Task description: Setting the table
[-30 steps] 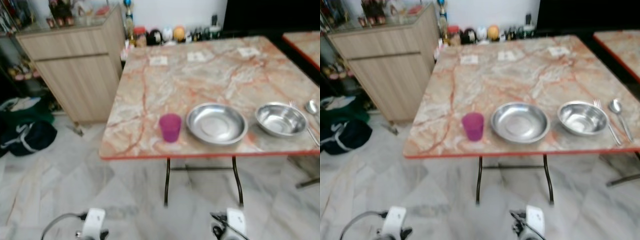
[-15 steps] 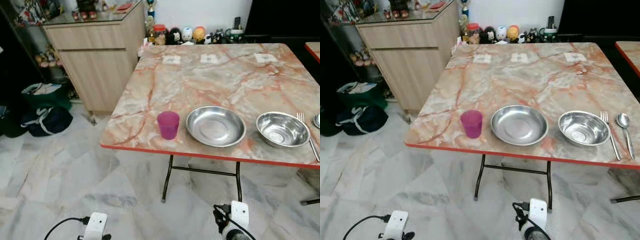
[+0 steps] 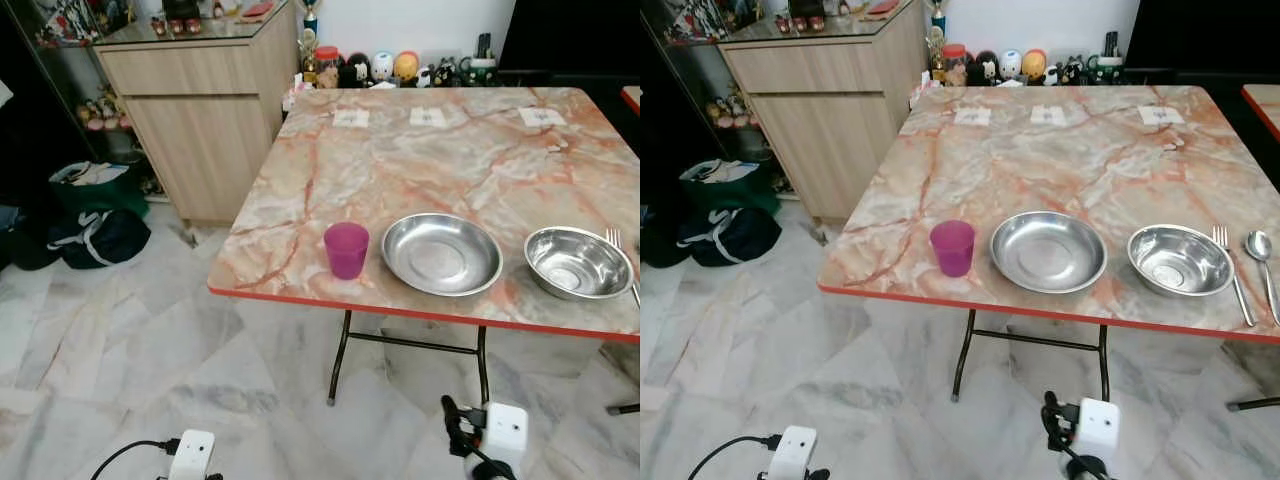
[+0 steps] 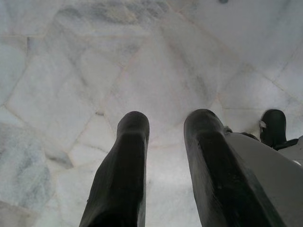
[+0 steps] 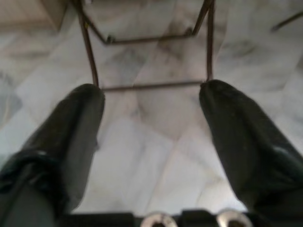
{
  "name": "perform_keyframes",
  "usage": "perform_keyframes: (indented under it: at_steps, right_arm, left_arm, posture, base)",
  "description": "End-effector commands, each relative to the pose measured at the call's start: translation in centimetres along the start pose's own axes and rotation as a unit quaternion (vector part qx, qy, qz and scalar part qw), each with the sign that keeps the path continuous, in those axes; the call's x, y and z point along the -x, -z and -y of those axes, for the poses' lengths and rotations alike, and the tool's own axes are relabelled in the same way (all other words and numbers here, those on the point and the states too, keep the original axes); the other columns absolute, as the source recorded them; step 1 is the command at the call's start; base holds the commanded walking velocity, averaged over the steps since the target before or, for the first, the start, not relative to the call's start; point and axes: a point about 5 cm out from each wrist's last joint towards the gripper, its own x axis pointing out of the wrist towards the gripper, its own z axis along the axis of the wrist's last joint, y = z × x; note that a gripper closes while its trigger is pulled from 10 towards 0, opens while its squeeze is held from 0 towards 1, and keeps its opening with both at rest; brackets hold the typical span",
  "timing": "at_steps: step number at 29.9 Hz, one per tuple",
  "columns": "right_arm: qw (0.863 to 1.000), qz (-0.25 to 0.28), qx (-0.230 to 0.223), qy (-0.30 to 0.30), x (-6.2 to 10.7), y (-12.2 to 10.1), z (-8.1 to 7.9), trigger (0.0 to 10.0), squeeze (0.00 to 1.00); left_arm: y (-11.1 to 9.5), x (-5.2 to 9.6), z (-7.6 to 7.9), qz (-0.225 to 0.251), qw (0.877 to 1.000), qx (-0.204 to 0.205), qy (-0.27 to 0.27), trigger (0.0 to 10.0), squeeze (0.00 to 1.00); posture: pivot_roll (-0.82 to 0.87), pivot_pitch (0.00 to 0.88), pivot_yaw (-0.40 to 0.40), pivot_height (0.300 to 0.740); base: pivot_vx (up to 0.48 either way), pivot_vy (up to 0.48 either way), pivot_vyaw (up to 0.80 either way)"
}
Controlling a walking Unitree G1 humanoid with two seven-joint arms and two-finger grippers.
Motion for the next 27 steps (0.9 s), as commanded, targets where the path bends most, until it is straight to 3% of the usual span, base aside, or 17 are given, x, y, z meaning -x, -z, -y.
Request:
perform_keyframes:
  at_steps: [1, 5, 6, 7, 8, 9, 16, 27]
  right_arm:
    - [0.999, 0.044, 0.016, -0.007, -0.1, -1.4, -0.3, 10.0, 1.0]
    - [0.996, 0.091, 0.023, -0.005, -0.1, -3.2, -0.3, 10.0, 1.0]
    - [0.993, 0.116, 0.031, -0.005, 0.0, -4.3, -0.3, 10.0, 0.78]
    - [0.992, 0.122, 0.032, -0.005, 0.1, -4.6, -0.4, 10.0, 0.78]
    - [0.991, 0.13, 0.036, -0.003, 0.1, -5.0, -0.3, 10.0, 0.27]
    - [0.989, 0.139, 0.041, 0.0, 0.1, -5.5, -0.3, 10.0, 0.0]
    - [0.98, 0.191, 0.049, 0.001, -0.5, -8.7, -1.2, 10.0, 0.0]
    - [0.974, 0.227, -0.001, 0.015, -1.5, -12.6, -1.9, 10.0, 0.0]
  left_arm:
    - [0.6, 0.1, 0.0, -0.012, 1.0, -0.01, -0.001, 10.0, 0.0]
    - [0.6, 0.1, 0.0, -0.013, 1.0, -0.011, -0.001, 10.0, 0.0]
    - [0.6, 0.1, 0.0, -0.012, 1.0, -0.01, -0.002, 10.0, 0.0]
    - [0.6, 0.1, -0.1, -0.011, 1.0, -0.01, -0.003, 10.0, 0.0]
    - [0.6, 0.1, -0.1, -0.011, 1.0, -0.009, -0.004, 10.0, 0.0]
    - [0.6, 0.1, -0.1, -0.011, 1.0, -0.01, -0.004, 10.0, 0.0]
    - [0.6, 0.1, -0.1, -0.007, 1.0, 0.008, -0.003, 10.0, 0.0]
    - [0.5, 0.1, 0.0, -0.006, 1.0, 0.017, -0.001, 10.0, 0.0]
  posture:
    - [-0.14, 0.0, 0.034, 0.74]
    - [-0.14, 0.0, 0.031, 0.74]
    - [-0.14, 0.0, 0.031, 0.74]
    - [-0.14, 0.0, 0.031, 0.74]
    - [-0.14, 0.0, 0.031, 0.74]
    - [-0.14, 0.0, 0.032, 0.74]
    - [-0.15, 0.0, 0.036, 0.74]
    - [-0.15, 0.0, 0.035, 0.74]
  base:
    - [0.0, 0.0, 0.0]
    - [0.0, 0.0, 0.0]
    - [0.0, 0.0, 0.0]
    - [0.0, 0.0, 0.0]
    - [0.0, 0.0, 0.0]
    - [0.0, 0.0, 0.0]
    - [0.0, 0.0, 0.0]
    - [0.0, 0.0, 0.0]
